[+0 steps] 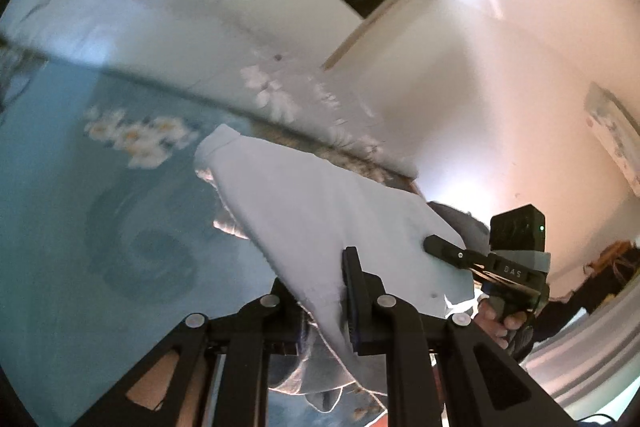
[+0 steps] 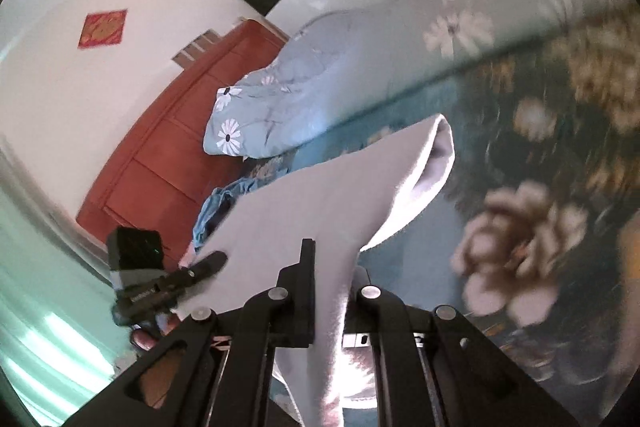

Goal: Fold clothes
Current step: 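Grasp the folded shirt with the left gripper and lift it off the blanket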

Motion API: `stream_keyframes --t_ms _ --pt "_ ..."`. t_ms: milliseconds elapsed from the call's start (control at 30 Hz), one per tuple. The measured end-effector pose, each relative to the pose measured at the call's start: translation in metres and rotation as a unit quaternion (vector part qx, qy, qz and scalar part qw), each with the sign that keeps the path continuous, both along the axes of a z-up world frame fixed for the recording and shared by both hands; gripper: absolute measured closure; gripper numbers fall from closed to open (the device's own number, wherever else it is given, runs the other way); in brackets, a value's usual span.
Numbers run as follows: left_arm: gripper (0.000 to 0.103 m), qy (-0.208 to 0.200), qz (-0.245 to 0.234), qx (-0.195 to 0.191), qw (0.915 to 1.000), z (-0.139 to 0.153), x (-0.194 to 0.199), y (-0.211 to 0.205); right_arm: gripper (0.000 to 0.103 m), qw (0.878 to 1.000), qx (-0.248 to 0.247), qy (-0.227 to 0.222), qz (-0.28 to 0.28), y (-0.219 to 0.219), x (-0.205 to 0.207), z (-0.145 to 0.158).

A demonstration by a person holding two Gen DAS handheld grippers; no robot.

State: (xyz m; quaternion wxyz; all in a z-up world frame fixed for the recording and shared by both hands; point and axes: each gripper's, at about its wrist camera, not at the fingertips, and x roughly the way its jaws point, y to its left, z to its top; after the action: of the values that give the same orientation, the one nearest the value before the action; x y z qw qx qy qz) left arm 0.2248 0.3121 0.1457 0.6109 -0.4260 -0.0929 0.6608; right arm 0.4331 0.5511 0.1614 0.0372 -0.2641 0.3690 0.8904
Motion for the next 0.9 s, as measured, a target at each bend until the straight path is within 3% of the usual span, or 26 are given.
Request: stream_keyframes --t_ms 200,400,533,700,900 --pt "0.087 0.032 -0.033 0.015 0.9988 0.056 0.028 0.038 0.096 0.998 0.051 0.011 -0.019 0.013 0.043 0.058" --pt "0.087 0.095 -0.071 0.01 0.9929 0.104 0.075 0.087 0.096 0.994 0.092 0.009 -0.055 0.039 0.088 0.103" --pt "0.087 0.093 -0.091 0.02 0.9914 0.13 0.099 0.124 0.096 0.988 0.133 0.006 -0.082 0.056 0.123 0.131" --pt "0.087 0.097 -0.12 0.033 0.9874 0.154 0.138 0.176 0.096 0.978 0.169 0.0 -0.118 0.081 0.171 0.16" --pt "0.087 0.113 -0.16 0.037 0.98 0.159 0.191 0.229 0.096 0.97 0.182 -0.025 -0.158 0.117 0.228 0.164"
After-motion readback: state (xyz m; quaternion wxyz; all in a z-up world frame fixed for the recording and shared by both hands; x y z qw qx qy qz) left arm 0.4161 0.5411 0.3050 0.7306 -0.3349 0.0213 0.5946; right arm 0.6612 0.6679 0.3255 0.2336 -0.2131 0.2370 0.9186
